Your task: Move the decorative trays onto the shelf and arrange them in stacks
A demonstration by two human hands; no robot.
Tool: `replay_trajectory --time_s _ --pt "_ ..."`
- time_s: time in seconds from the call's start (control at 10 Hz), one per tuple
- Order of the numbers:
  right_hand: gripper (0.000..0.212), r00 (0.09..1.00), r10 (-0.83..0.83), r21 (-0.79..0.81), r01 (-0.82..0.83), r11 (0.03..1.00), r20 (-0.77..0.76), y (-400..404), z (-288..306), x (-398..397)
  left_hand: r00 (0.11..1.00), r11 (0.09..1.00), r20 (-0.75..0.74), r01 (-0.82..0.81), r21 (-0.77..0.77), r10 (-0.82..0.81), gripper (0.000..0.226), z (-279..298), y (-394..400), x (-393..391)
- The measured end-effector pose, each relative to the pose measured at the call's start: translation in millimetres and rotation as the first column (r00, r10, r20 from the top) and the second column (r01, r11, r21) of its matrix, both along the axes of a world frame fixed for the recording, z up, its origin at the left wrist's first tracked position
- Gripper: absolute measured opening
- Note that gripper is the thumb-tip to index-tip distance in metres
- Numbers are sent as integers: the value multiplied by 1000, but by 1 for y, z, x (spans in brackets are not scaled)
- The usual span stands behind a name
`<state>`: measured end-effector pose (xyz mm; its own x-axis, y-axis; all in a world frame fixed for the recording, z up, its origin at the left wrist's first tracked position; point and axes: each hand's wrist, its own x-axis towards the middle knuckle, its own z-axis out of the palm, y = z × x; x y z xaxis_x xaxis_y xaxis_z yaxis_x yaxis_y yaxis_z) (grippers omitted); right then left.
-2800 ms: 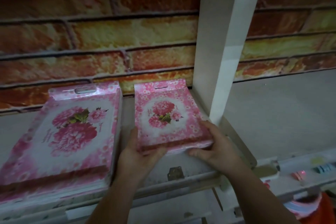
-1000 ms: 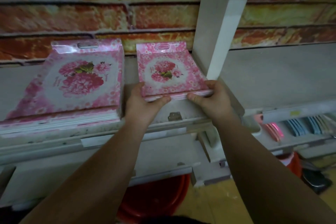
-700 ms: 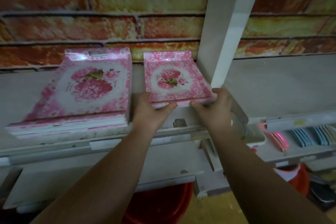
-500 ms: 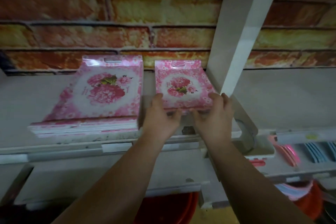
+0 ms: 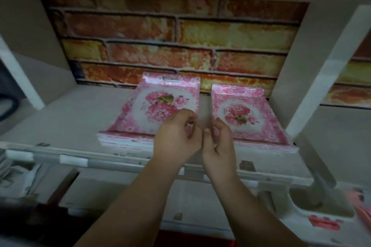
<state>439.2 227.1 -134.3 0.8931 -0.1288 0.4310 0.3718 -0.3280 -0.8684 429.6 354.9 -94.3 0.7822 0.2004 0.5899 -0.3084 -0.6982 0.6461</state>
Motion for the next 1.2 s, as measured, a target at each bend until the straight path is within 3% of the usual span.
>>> replay_trajectory --time_s 0.1,0.2,0.3,0.4,0.6,1.0,1.2 --pt "38 999 -10 41 12 999 -44 25 -1 3 970 956 162 -210 206 178 15 -9 37 3" --pt "42 990 -104 58 110 992 -98 45 -1 11 944 890 227 -307 338 240 17 -14 70 6" --pt "40 980 -199 59 199 978 -6 67 -7 15 937 873 256 -322 366 238 24 -16 91 10" --pt "41 956 -279 38 276 960 90 80 -12 18 937 859 280 -313 405 210 31 -23 105 18" --pt "44 872 -489 38 488 872 30 99 -7 23 973 866 202 -194 461 110 24 -32 111 25" --pt "57 834 -551 -22 550 835 -36 101 -6 26 994 896 105 -72 439 28 25 -31 112 26" --pt "47 901 -434 -3 434 901 -17 79 12 6 994 939 101 -5 344 -31 25 -16 108 18"
